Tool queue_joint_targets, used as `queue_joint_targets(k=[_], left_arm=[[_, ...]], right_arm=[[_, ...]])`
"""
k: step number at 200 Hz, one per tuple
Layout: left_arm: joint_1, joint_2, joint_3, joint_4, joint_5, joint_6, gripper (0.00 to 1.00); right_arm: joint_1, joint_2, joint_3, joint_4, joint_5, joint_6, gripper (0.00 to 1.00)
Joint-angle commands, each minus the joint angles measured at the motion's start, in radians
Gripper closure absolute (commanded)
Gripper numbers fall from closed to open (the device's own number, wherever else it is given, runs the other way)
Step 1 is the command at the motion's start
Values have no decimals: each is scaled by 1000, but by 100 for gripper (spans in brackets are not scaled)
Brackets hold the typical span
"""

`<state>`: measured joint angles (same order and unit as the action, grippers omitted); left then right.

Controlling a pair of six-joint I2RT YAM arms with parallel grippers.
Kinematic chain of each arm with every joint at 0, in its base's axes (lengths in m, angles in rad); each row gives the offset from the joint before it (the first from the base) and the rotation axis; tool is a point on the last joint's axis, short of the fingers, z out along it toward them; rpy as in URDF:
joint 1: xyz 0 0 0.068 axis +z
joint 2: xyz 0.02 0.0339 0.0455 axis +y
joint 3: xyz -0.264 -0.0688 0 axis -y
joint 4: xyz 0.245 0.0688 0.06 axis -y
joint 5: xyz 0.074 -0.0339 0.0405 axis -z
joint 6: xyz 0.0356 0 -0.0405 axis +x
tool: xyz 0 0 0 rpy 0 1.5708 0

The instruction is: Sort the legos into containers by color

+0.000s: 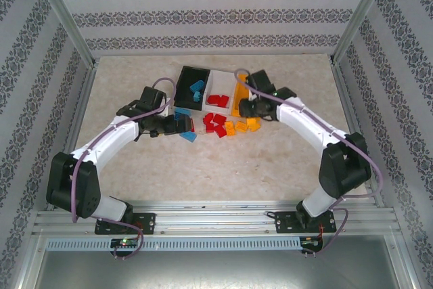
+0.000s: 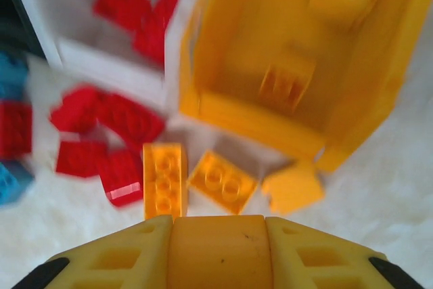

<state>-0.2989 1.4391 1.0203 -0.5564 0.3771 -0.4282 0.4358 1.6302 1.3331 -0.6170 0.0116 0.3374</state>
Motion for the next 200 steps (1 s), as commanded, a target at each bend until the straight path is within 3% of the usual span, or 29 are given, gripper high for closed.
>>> queue_joint_targets(k=[1,52,116,141,169,200], left_arm=[[-11,-18,-27,31,22,-11,0],[-14,-29,-71,19,13,7,0],[-16,-23,-93,26,22,4,0],[-16,-23,-104,26,25,3,0],[-16,-31,-114,28,25,0,0],[-16,-31,-115,40,35,-8,0]], right_arm=[[-51,93,111,-38,35,-41,64],[-139,339,376,-66,62,-64,65],[-154,550,614,-105,37,-60,63],[-153,591,674,-124,4,-45,52],[-149,573,667,-133,-2,-38,38],[-133,398,454,-65,13,-15,36]])
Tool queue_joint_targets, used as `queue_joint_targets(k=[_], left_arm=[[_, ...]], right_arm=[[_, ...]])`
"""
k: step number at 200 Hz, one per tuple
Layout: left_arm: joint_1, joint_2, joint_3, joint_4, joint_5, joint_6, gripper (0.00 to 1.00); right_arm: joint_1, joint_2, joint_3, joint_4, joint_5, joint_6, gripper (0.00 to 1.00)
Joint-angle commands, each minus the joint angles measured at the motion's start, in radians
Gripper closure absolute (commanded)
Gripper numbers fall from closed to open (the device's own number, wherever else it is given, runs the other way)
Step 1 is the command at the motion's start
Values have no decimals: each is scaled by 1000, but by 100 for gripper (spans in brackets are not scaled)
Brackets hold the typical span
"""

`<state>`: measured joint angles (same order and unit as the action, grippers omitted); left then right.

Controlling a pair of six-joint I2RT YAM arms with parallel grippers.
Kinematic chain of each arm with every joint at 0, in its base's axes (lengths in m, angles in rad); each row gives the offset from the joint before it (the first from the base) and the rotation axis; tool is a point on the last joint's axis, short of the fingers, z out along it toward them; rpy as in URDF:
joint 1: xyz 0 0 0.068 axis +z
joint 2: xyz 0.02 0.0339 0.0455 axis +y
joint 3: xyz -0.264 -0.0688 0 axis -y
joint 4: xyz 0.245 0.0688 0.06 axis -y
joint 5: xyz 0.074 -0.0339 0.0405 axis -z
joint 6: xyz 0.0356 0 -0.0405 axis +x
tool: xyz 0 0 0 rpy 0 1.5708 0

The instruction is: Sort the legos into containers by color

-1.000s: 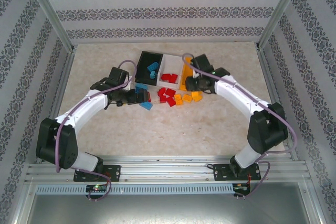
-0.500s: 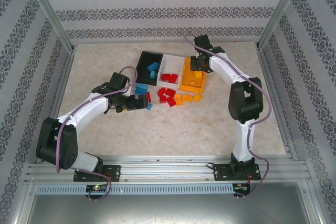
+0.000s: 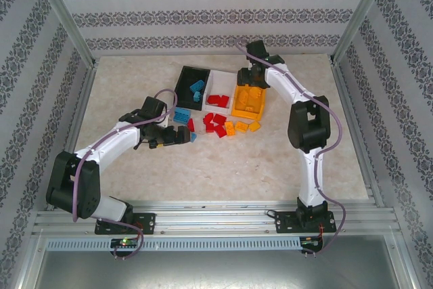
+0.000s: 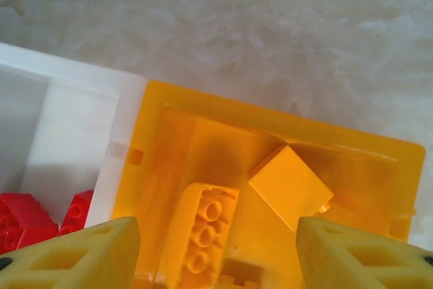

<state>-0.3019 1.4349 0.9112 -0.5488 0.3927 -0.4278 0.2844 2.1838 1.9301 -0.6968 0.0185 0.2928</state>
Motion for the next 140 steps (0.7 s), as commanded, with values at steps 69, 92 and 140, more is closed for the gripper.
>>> queue_joint_targets(k=[69,92,140], left_arm=[[-50,69,31,80,-15,-17,0],[-82,151,105,44,-71,36,0],[-150,297,235,-8,-172,117,2]], right_arm=[[98,-530,-726,163,-36,119,35],[130,-579,-805,187,-51,148,35],[169,-619,-892,211,-65,173,35]])
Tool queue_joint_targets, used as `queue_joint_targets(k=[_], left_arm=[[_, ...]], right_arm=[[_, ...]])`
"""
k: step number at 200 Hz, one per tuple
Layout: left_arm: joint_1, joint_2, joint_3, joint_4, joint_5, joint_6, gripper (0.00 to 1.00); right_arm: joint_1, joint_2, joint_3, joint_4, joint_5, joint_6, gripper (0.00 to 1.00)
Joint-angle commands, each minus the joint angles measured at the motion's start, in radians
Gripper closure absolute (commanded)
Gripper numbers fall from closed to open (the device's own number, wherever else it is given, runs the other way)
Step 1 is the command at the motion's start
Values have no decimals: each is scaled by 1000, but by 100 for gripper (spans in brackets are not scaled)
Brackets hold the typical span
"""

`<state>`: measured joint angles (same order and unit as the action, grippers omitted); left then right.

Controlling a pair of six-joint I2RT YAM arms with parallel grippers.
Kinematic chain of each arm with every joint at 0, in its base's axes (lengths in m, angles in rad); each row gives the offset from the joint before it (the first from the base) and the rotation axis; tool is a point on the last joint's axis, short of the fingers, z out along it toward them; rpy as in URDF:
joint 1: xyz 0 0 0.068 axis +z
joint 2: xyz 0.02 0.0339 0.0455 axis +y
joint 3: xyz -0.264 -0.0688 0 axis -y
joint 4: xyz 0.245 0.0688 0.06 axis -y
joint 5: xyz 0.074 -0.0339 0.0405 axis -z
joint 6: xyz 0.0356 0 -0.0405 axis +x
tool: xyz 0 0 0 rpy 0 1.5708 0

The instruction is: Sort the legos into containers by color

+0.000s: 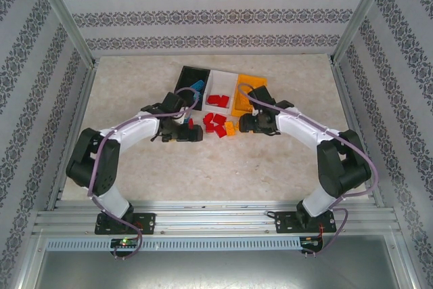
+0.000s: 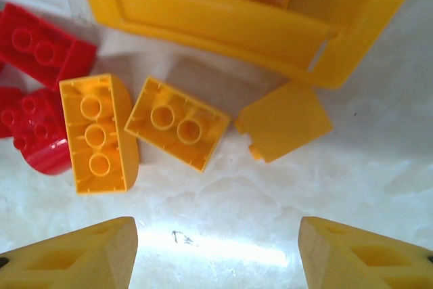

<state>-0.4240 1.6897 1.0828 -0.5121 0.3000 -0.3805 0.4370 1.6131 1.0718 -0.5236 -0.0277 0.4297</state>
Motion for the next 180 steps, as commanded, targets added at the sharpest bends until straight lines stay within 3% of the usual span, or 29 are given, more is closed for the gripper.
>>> queue_joint_targets(k=[1,63,145,180], left_arm=[[-28,45,66,-46,-81,72,2],[-60,176,173,-135,-239,154,9],[-71,239,178,-138,-275,157,11],[-82,118,124,-111,-224,108,11]], right_arm=[[17,-48,-33,38,-19,36,35],[44,-87,-94,54,-20,49,35],[72,-57,-124,83,-26,64,35],[75,-50,-128,83,-17,63,35]])
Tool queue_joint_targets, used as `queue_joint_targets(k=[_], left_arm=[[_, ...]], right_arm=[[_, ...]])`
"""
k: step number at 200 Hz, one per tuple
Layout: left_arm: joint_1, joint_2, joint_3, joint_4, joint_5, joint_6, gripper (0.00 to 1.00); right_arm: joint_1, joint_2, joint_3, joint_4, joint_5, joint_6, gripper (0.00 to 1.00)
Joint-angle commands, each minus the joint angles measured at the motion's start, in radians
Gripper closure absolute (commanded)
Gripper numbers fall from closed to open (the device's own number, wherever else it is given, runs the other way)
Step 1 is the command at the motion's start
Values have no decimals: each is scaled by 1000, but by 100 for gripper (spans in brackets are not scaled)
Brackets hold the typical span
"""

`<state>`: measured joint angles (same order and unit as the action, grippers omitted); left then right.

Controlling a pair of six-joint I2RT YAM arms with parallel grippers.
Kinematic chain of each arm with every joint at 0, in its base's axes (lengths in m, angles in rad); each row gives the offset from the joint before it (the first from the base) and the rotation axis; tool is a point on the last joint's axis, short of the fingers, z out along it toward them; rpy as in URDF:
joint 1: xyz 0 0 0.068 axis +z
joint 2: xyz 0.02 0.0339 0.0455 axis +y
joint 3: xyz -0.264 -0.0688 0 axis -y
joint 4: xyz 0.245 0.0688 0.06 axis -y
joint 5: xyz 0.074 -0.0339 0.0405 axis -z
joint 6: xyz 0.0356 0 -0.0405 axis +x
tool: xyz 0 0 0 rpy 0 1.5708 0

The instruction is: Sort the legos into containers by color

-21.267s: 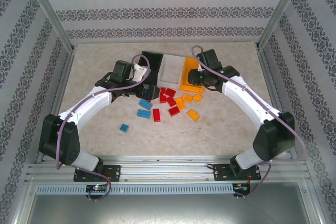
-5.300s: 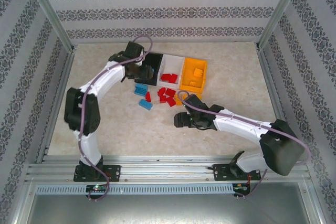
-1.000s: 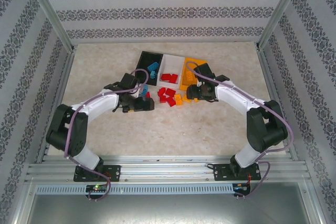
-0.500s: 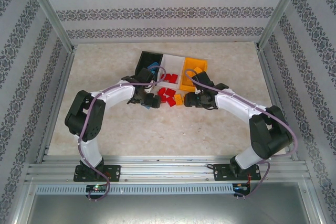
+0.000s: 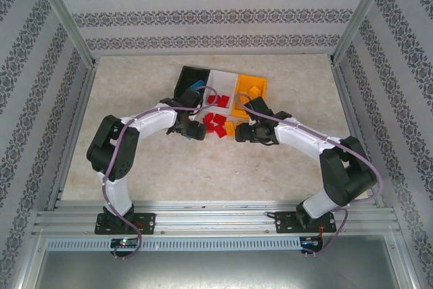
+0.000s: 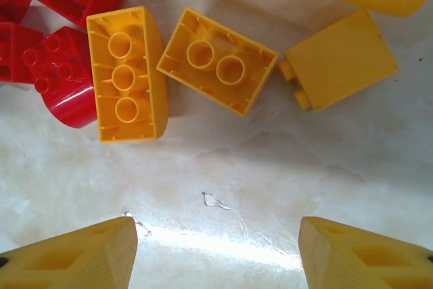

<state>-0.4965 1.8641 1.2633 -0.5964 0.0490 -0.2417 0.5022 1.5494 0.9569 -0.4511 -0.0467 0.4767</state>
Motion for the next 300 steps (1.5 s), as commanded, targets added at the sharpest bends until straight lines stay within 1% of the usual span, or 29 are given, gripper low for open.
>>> queue_joint_targets(k=[1,23,42,53,75,111,167,215,253,280,300], left_arm=[[-10,-60,-60,-24,30,-34,11],[-25,-130,-106,-12,95,-69,12],[-36,-194,-143,-2,110,-94,12],[-37,-239,-163,6,86,-103,11],[-34,-285,-159,-2,-2,-83,5],[-33,-204,-82,-65,-85,-20,5],[-22,-92,-65,-17,-94,35,5],[-13,0,-45,13,-87,39,7],[-11,26,-50,33,-84,38,12],[-12,21,-63,40,-81,36,22],[-12,8,-77,42,-77,29,23]], right_arm=[[10,14,-13,12,2,16,35],[12,24,-17,25,-2,23,35],[21,39,-10,29,-4,29,35],[32,45,-6,31,-3,31,35],[48,55,0,32,1,34,35],[61,41,-9,27,5,39,35],[61,-26,-50,8,24,38,35],[88,-25,-70,30,16,60,35],[119,30,-62,53,5,72,35],[135,54,-48,57,4,75,35],[141,60,-44,58,6,77,35]])
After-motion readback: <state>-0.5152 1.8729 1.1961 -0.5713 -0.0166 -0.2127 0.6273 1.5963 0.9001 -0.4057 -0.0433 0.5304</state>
